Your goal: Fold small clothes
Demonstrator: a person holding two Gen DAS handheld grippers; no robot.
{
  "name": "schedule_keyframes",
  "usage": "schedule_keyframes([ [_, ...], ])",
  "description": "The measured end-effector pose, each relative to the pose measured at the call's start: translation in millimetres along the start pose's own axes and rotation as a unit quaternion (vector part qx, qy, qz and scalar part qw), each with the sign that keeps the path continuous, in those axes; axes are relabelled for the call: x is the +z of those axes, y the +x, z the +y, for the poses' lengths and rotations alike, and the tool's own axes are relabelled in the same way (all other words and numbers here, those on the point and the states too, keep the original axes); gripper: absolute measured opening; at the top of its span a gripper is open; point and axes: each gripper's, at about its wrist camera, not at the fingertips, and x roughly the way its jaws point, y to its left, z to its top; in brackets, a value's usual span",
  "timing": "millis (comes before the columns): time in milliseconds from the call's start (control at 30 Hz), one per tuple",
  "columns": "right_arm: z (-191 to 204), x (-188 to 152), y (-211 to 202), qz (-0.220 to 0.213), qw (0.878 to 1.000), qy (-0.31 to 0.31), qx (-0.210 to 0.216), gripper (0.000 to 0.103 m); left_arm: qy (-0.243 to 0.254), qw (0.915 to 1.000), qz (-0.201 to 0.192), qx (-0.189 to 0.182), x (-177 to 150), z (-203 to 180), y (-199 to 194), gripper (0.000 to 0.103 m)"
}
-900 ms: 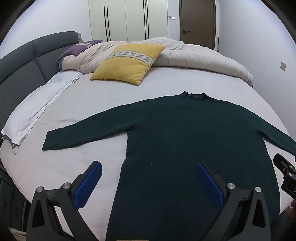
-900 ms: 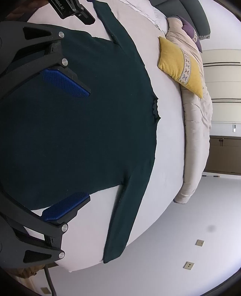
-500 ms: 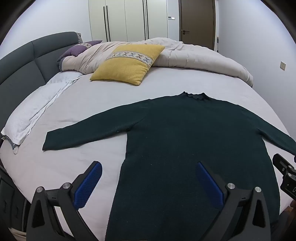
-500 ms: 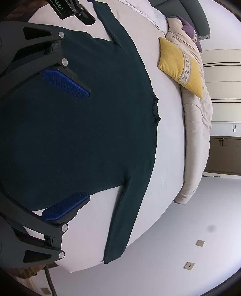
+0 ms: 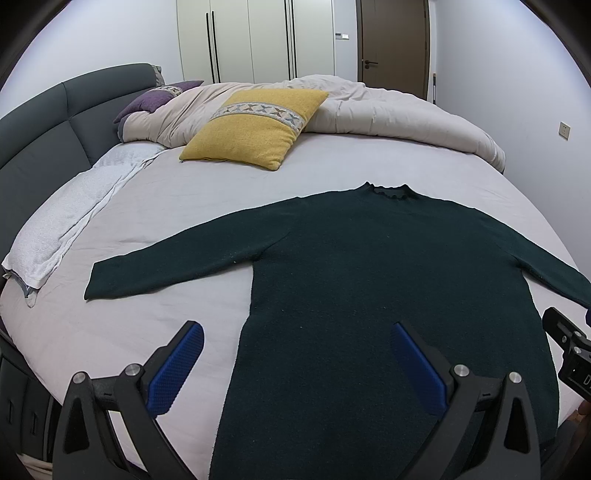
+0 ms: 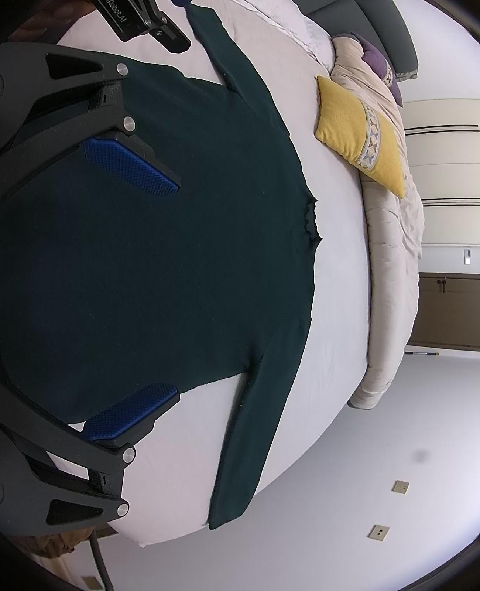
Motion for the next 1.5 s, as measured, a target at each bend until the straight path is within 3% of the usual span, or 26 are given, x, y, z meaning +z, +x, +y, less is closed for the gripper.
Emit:
schedule_keyframes([
  [1500,8.9,-10.9,-0.4,0.006,1.000,0.001,0.008,0.103,-0.001,1.0000,0.000,-0.001,-0.5,-0.7,-0.7,0.103],
])
